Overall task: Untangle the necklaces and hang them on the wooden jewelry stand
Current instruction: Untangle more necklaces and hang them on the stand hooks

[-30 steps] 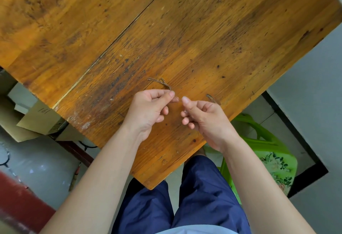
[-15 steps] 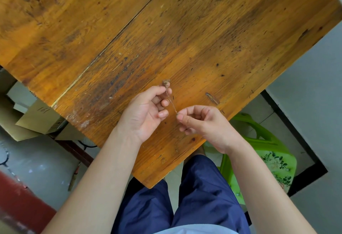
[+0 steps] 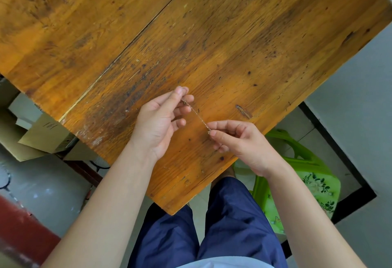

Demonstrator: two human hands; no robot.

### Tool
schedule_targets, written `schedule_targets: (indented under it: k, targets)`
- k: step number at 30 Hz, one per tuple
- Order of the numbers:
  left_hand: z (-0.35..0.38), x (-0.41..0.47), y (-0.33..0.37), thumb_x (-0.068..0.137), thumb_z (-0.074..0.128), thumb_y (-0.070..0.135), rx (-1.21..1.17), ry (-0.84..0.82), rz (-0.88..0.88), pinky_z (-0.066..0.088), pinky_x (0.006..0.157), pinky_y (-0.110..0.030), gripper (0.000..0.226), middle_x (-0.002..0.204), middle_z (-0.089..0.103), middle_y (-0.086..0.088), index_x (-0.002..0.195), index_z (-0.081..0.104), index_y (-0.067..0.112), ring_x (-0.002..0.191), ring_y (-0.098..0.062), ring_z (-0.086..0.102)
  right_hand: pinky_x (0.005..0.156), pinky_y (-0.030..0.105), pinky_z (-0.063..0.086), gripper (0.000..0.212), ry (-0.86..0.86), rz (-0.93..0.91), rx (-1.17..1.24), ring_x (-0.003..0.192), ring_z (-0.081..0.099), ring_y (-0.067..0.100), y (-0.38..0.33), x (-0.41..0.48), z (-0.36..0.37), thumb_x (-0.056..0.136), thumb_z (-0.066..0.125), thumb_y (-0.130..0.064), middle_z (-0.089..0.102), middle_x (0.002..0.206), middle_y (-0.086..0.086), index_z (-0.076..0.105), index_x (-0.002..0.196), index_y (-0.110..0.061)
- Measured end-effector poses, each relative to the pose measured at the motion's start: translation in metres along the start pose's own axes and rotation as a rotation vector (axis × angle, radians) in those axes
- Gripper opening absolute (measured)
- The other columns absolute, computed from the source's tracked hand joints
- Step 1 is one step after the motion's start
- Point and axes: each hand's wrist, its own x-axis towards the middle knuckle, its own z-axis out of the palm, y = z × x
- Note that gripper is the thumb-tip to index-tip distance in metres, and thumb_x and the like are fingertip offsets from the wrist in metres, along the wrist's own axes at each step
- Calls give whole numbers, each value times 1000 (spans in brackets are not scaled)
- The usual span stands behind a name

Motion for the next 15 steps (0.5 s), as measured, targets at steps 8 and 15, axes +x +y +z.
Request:
schedule_targets:
  k: [8, 15]
  targets:
    - [-3, -1, 6, 88, 72, 23, -20, 120, 67, 51, 67, -26, 15, 96, 74, -4, 101, 76, 17, 86, -15, 65, 76, 35, 51, 9, 63, -12, 47, 75, 61, 18, -2, -1, -4, 94, 67, -18, 65, 73, 2, 74, 88, -16]
    - [-2, 2, 4, 87, 74, 22, -133, 184, 107, 55, 72, -27, 17, 92, 73, -3, 102, 76, 16, 85, -16, 66, 55, 17, 50, 8, 137, -158, -258, 64, 61, 8, 1, 1, 2, 91, 70, -15, 70, 78, 2, 72, 94, -22]
